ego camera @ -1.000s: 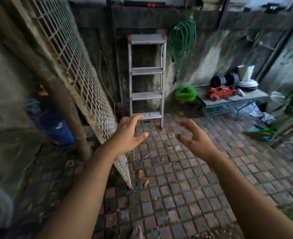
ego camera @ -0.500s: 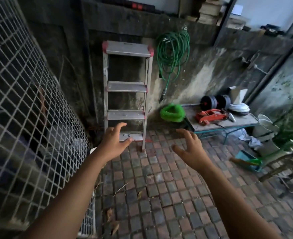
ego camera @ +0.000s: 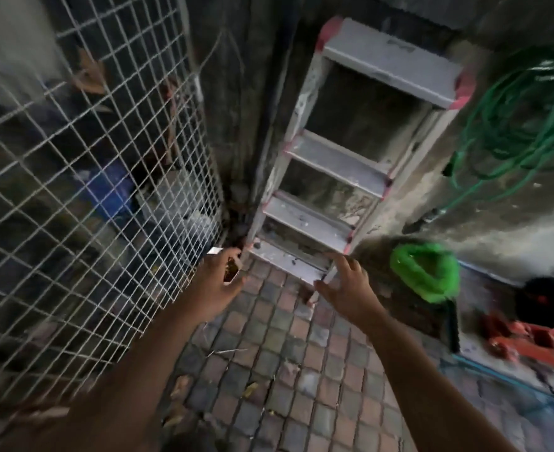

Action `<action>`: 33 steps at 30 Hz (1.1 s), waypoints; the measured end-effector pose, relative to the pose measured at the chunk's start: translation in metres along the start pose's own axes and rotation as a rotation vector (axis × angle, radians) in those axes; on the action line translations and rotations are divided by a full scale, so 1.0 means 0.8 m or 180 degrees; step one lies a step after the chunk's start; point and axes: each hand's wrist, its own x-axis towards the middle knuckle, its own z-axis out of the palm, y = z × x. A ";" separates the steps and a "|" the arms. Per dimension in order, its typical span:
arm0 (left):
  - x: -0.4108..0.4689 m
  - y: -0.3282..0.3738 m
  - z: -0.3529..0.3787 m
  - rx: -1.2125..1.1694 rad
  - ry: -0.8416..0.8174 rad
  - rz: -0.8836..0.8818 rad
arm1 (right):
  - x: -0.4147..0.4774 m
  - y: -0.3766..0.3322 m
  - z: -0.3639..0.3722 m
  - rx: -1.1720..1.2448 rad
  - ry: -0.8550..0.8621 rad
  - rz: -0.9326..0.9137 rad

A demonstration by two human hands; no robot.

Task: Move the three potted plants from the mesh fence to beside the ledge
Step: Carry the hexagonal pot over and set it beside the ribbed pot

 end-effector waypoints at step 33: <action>0.469 -0.682 0.538 -0.0892 0.3086 0.0268 | 0.642 0.236 0.865 0.3916 -0.0131 -0.0974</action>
